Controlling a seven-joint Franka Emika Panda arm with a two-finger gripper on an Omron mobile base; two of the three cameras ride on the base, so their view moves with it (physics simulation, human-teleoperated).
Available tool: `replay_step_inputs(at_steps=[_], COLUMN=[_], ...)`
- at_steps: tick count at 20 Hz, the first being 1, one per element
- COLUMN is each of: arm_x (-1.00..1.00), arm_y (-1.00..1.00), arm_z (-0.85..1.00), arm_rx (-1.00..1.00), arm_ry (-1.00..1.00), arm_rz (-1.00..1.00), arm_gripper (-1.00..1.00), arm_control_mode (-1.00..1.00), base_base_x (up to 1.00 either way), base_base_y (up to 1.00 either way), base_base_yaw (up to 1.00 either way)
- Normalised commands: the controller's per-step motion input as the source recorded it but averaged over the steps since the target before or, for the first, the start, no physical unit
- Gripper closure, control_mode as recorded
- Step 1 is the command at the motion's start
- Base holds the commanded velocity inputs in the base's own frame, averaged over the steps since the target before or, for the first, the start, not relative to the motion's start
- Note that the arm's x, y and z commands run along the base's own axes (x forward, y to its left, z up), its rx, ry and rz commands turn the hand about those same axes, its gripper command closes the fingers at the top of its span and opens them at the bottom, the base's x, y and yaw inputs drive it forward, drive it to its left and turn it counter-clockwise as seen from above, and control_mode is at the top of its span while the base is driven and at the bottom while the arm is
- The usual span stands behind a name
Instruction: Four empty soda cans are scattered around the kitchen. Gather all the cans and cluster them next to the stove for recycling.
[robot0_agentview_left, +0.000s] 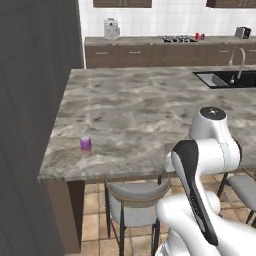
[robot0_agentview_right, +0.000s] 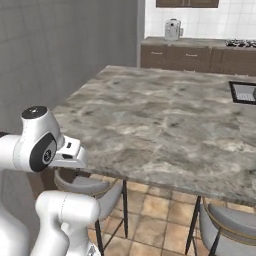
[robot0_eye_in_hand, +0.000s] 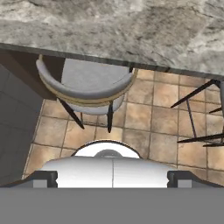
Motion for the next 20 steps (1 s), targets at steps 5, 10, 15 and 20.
replay_step_inputs(at_steps=[5, 10, 15, 20], arm_x=[0.00, 0.00, 0.00, 0.00], arm_y=[0.00, 0.00, 0.00, 0.00], arm_z=[0.00, 0.00, 0.00, 0.00], arm_rx=[0.00, 0.00, 0.00, 0.00], arm_ry=[0.00, 0.00, 0.00, 0.00], arm_rz=[0.00, 0.00, 0.00, 0.00], arm_gripper=[-1.00, -1.00, -1.00, -1.00], arm_control_mode=[1.00, 1.00, 1.00, 1.00], base_base_x=[0.72, 0.00, 0.00, 0.00], base_base_y=[0.75, 0.21, 0.00, 0.00], base_base_yaw=[-0.30, -0.01, 0.00, 0.00])
